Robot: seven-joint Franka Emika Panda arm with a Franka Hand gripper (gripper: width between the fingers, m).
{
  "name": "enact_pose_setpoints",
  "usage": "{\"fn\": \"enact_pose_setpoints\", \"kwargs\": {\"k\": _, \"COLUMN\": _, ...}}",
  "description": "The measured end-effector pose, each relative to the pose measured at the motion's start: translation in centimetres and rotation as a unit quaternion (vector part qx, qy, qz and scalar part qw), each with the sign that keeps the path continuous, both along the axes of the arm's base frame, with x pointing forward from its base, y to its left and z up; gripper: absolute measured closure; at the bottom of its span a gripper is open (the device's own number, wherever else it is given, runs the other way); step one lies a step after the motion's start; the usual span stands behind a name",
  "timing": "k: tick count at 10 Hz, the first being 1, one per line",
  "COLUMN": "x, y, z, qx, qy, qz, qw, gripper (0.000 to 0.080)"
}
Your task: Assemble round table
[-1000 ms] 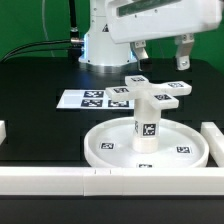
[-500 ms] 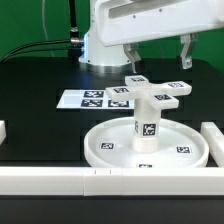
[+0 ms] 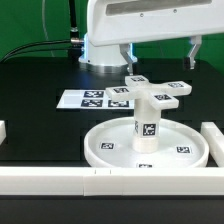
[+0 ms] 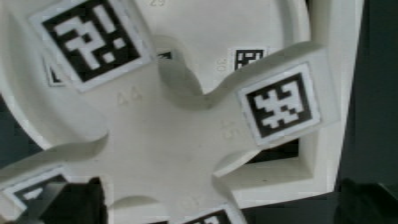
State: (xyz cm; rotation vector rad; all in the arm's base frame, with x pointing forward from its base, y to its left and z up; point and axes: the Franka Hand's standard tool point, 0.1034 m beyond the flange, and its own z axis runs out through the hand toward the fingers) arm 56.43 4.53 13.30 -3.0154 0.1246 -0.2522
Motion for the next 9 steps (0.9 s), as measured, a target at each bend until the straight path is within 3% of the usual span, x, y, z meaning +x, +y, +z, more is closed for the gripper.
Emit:
{"fn": "enact_pose_setpoints", "kwargs": {"k": 4, "x": -0.04, "y": -0.18, "z": -0.10, "qx": -0.024, "qy": -0.013, "qz": 0.131, "qw": 0.991, "gripper": 0.0151}}
{"fn": "enact_pose_setpoints", "kwargs": {"k": 6, "x": 0.07, "y": -0.09, "z": -0.38, "qx": -0.063, "qy": -0.017, "qz": 0.270, "qw": 0.961, "gripper": 0.0151}}
{"fn": "enact_pose_setpoints", "kwargs": {"k": 9, "x": 0.11, "y": 0.05, "z": -0.78, "qx": -0.085, "qy": -0.011, "qz": 0.379, "qw": 0.921, "gripper": 0.0151}}
